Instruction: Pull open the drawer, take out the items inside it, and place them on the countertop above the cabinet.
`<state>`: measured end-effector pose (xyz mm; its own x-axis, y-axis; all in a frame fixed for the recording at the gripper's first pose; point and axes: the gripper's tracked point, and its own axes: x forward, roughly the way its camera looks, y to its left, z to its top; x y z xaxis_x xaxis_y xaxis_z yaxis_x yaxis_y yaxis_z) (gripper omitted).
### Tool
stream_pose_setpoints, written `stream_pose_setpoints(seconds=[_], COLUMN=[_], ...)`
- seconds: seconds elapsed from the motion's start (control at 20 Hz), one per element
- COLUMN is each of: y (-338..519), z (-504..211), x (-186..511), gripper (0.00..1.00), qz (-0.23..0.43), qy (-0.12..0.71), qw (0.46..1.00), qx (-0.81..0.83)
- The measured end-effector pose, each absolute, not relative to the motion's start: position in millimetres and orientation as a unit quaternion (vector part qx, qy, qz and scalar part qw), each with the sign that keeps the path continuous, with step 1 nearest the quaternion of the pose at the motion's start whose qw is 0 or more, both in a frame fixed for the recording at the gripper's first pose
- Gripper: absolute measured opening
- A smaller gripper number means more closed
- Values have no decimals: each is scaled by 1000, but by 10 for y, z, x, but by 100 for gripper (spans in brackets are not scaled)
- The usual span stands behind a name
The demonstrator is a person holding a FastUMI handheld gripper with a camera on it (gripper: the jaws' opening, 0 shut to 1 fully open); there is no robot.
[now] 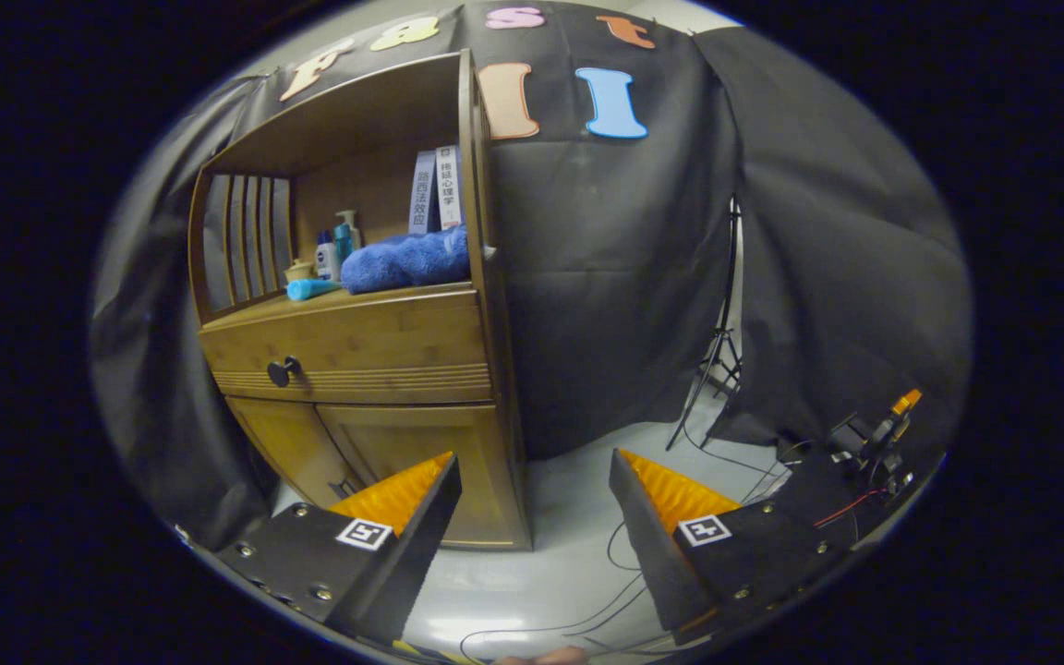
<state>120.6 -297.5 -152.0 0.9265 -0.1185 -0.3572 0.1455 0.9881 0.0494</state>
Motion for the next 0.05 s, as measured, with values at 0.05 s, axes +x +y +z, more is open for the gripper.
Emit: stream_pose_setpoints(seconds=[0.05], y=[-3001], z=[-1488], x=[1194], gripper=[97], qz=[-72], qy=[174], qw=[981], qx=[36])
